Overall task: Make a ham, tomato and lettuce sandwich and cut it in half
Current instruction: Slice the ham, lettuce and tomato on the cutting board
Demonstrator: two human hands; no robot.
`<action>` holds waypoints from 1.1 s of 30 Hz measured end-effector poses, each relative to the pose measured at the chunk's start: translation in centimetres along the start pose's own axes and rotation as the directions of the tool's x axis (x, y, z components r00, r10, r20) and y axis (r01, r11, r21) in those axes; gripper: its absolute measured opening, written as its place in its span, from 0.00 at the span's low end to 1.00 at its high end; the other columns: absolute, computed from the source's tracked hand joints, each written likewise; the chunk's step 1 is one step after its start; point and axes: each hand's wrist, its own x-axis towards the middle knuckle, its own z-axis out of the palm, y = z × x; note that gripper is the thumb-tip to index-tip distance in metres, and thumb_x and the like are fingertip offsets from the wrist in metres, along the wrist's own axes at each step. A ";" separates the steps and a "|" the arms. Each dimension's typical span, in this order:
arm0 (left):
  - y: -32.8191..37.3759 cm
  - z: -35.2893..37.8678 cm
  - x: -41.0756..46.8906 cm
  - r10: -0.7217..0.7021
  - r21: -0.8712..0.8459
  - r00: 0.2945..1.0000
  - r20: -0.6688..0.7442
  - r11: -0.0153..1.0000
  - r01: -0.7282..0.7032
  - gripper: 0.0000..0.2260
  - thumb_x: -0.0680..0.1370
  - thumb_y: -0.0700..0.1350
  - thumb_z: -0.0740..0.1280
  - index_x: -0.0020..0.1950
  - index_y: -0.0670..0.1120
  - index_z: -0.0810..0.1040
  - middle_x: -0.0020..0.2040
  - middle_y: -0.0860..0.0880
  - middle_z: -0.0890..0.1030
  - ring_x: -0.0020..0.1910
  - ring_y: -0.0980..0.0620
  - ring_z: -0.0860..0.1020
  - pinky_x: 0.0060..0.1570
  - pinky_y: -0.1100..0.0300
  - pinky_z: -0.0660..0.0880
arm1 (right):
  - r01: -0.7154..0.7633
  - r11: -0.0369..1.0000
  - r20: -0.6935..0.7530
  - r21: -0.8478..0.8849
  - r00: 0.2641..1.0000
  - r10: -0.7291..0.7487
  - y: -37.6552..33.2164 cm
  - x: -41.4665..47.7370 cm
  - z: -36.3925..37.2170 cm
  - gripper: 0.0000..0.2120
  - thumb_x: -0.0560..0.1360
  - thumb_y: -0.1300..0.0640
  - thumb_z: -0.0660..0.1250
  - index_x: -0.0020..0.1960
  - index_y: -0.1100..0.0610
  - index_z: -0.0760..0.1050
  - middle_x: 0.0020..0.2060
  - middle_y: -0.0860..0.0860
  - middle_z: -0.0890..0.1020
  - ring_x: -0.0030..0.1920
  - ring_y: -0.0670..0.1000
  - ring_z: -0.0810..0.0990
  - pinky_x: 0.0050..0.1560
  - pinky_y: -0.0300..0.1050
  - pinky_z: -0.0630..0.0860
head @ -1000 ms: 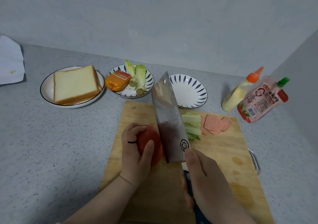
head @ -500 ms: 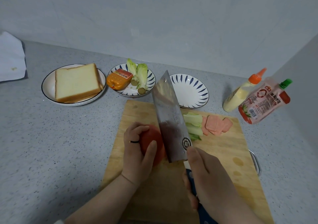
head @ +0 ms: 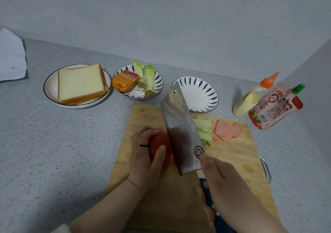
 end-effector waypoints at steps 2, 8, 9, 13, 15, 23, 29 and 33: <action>0.0 0.0 0.0 -0.013 0.006 1.000 -0.001 1.000 0.013 0.17 0.70 0.50 0.58 0.52 0.39 0.70 0.54 0.44 0.68 0.51 0.46 0.69 0.50 0.62 0.66 | 0.014 1.000 0.026 -0.013 1.000 -0.014 -0.6 0.7 0.4 0.21 0.79 0.49 0.47 0.31 0.54 0.64 0.18 0.48 0.70 0.15 0.43 0.67 0.21 0.32 0.64; -0.1 -0.1 0.0 -0.009 -0.006 1.000 0.013 1.000 0.009 0.17 0.70 0.50 0.58 0.52 0.39 0.70 0.54 0.44 0.68 0.51 0.46 0.70 0.50 0.61 0.66 | -0.023 0.999 -0.008 -0.028 1.000 0.023 -0.2 0.6 0.8 0.20 0.79 0.47 0.48 0.31 0.52 0.64 0.17 0.45 0.71 0.18 0.40 0.69 0.23 0.30 0.64; -0.1 -0.1 0.0 -0.009 -0.015 1.000 0.014 1.000 0.009 0.16 0.70 0.50 0.58 0.53 0.42 0.70 0.54 0.45 0.68 0.51 0.47 0.70 0.50 0.62 0.66 | -0.023 0.999 -0.028 -0.045 0.999 0.021 -0.1 0.5 0.8 0.20 0.79 0.47 0.48 0.31 0.51 0.64 0.17 0.42 0.72 0.20 0.38 0.70 0.25 0.30 0.66; 0.0 -0.1 0.1 -0.018 -0.026 1.000 0.019 1.000 0.018 0.13 0.70 0.51 0.58 0.52 0.50 0.67 0.55 0.46 0.67 0.52 0.49 0.69 0.50 0.62 0.66 | 0.037 0.995 -0.009 -0.087 0.999 -0.038 -0.8 2.1 1.4 0.21 0.80 0.49 0.47 0.32 0.53 0.65 0.22 0.48 0.70 0.17 0.43 0.68 0.26 0.36 0.64; 0.0 -0.1 0.0 -0.022 -0.031 1.000 0.017 0.999 0.023 0.13 0.70 0.52 0.58 0.52 0.50 0.67 0.55 0.49 0.67 0.52 0.50 0.69 0.50 0.62 0.66 | 0.040 0.995 0.001 -0.093 0.999 -0.040 -0.8 2.2 1.7 0.20 0.80 0.48 0.47 0.32 0.53 0.65 0.24 0.50 0.70 0.16 0.43 0.67 0.26 0.37 0.65; 0.0 0.0 0.2 -0.033 0.013 0.999 0.017 0.999 0.033 0.18 0.70 0.51 0.58 0.52 0.39 0.71 0.54 0.47 0.68 0.51 0.46 0.69 0.50 0.61 0.66 | 0.025 0.995 0.010 -0.093 1.000 -0.024 -0.5 2.4 2.0 0.20 0.80 0.49 0.46 0.33 0.53 0.66 0.24 0.49 0.70 0.16 0.43 0.68 0.27 0.39 0.66; -0.2 -0.1 0.2 -0.006 0.007 1.000 0.026 1.000 0.006 0.14 0.70 0.52 0.58 0.52 0.47 0.68 0.54 0.48 0.67 0.52 0.54 0.68 0.50 0.62 0.66 | -0.062 0.981 -0.043 -0.181 0.998 0.055 0.7 0.3 1.7 0.18 0.79 0.47 0.46 0.34 0.50 0.65 0.28 0.48 0.71 0.25 0.43 0.70 0.29 0.33 0.66; -0.1 0.0 0.4 -0.065 -0.004 0.998 0.011 0.998 0.065 0.17 0.70 0.52 0.58 0.52 0.43 0.69 0.54 0.43 0.69 0.51 0.47 0.69 0.49 0.64 0.65 | 0.006 0.991 0.040 -0.131 0.999 -0.001 0.0 2.1 2.8 0.18 0.80 0.47 0.44 0.38 0.51 0.67 0.28 0.49 0.70 0.25 0.45 0.67 0.31 0.39 0.66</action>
